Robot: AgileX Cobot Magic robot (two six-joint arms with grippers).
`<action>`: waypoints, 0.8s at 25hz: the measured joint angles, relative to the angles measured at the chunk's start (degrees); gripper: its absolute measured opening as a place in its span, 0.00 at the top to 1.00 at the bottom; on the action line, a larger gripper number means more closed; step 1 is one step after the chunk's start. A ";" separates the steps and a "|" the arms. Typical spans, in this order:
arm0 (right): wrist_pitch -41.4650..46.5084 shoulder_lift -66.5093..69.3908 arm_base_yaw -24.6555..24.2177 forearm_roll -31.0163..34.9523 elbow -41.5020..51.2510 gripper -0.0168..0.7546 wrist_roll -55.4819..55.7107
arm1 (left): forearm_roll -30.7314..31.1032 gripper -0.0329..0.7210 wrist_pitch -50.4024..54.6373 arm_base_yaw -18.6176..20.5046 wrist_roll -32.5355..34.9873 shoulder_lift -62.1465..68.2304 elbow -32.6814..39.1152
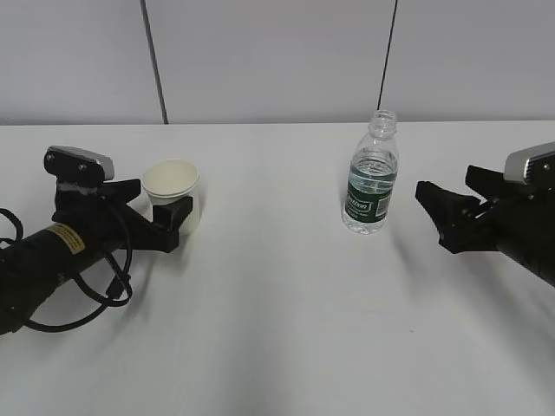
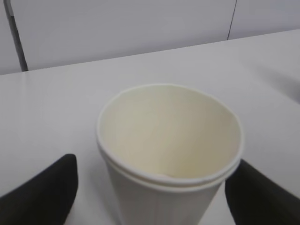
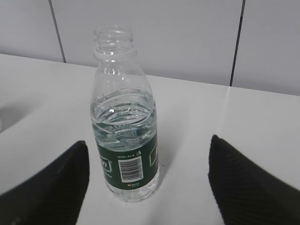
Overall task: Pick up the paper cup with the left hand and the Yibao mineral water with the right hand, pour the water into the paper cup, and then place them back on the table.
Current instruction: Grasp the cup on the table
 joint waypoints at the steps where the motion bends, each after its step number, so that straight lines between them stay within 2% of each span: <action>1: 0.00 0.00 0.00 0.00 0.00 0.22 0.00 | 0.00 0.19 0.01 0.00 0.00 0.51 -0.29; 20: 0.00 0.00 0.00 0.00 0.00 0.22 0.00 | 0.12 0.19 0.09 0.00 -0.27 3.79 -4.32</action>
